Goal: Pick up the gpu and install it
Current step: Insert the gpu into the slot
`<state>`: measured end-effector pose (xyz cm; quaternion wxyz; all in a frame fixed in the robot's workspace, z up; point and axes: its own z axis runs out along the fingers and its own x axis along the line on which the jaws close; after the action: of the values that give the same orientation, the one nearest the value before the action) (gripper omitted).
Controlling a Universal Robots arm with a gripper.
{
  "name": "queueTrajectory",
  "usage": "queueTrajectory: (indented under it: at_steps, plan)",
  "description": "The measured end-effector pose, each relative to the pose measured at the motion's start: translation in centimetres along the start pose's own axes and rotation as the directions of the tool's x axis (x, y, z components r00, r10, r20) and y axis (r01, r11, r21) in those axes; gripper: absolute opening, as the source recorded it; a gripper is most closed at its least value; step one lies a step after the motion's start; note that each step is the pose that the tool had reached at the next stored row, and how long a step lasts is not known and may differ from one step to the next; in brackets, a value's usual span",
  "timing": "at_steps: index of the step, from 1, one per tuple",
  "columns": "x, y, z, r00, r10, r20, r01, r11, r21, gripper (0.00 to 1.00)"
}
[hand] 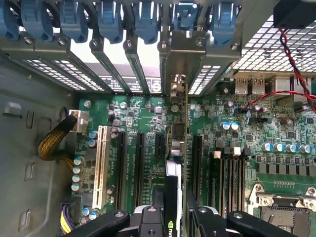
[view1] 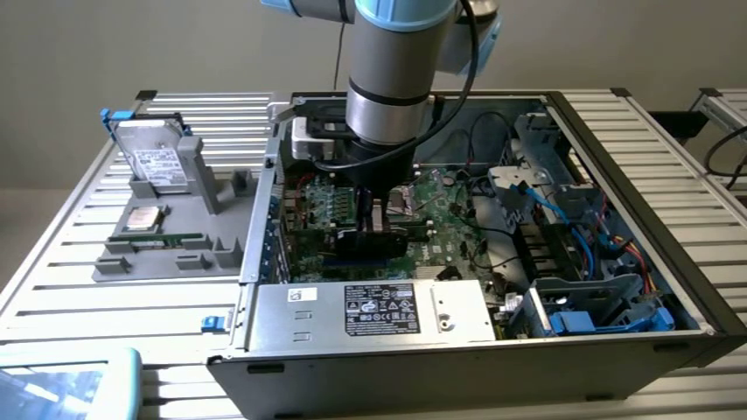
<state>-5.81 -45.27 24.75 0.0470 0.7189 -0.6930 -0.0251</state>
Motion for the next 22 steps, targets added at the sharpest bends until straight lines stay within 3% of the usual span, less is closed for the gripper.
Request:
queueTrajectory:
  at_steps: [22]
  plan:
    - [0.00, -0.01, 0.13, 0.9999, -0.012, -0.0013, 0.012, 0.9999, 0.0003, 0.27]
